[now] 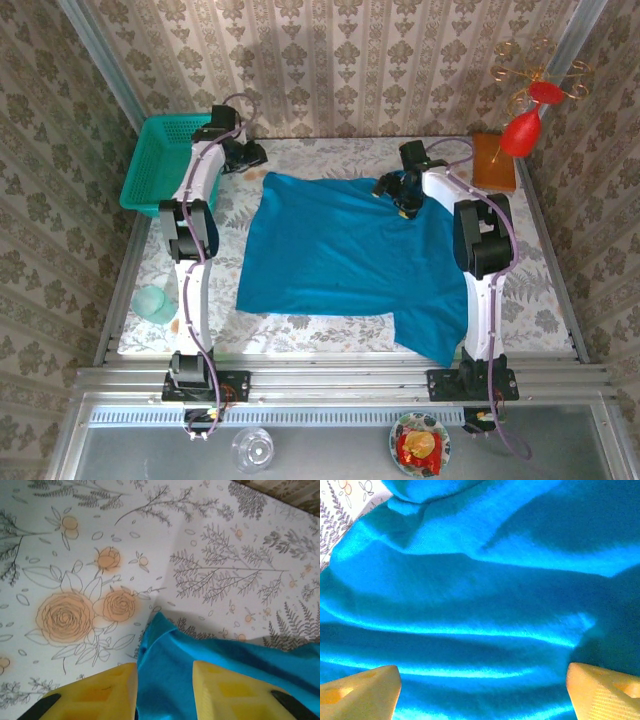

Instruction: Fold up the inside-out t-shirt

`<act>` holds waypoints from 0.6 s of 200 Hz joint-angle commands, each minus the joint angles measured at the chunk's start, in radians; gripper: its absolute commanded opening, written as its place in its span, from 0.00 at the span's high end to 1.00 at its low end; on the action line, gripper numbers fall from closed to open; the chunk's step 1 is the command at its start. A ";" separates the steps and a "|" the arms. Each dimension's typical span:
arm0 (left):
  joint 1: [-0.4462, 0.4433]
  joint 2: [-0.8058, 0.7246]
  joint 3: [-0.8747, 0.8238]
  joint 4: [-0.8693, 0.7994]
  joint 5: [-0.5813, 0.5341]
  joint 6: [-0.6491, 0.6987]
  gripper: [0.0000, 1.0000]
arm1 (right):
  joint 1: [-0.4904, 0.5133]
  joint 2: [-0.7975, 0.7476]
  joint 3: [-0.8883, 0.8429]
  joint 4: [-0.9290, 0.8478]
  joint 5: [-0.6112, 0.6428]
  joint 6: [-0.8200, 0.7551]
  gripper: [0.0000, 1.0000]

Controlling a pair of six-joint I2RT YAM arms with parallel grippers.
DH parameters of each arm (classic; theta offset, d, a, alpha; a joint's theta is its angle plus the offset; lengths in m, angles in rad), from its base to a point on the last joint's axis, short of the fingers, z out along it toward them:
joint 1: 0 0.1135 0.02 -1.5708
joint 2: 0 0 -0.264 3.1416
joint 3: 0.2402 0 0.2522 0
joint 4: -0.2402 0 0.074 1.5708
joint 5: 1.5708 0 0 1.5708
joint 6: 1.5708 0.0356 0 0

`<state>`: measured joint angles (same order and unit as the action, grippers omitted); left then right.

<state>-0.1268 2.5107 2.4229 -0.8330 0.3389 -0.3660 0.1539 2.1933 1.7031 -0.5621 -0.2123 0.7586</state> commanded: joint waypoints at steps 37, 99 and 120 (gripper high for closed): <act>-0.098 -0.050 -0.010 -0.079 -0.130 0.151 0.65 | 0.025 -0.132 -0.007 -0.055 -0.024 -0.062 0.13; -0.157 0.097 0.139 -0.070 -0.448 0.515 0.67 | 0.062 -0.156 -0.042 -0.111 -0.021 -0.094 0.13; -0.166 0.125 0.147 -0.055 -0.490 0.579 0.69 | 0.070 -0.169 -0.056 -0.123 -0.019 -0.099 0.14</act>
<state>-0.2935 2.5755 2.5420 -0.8829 -0.0208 0.0559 0.2173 2.0754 1.6703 -0.6315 -0.2173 0.6823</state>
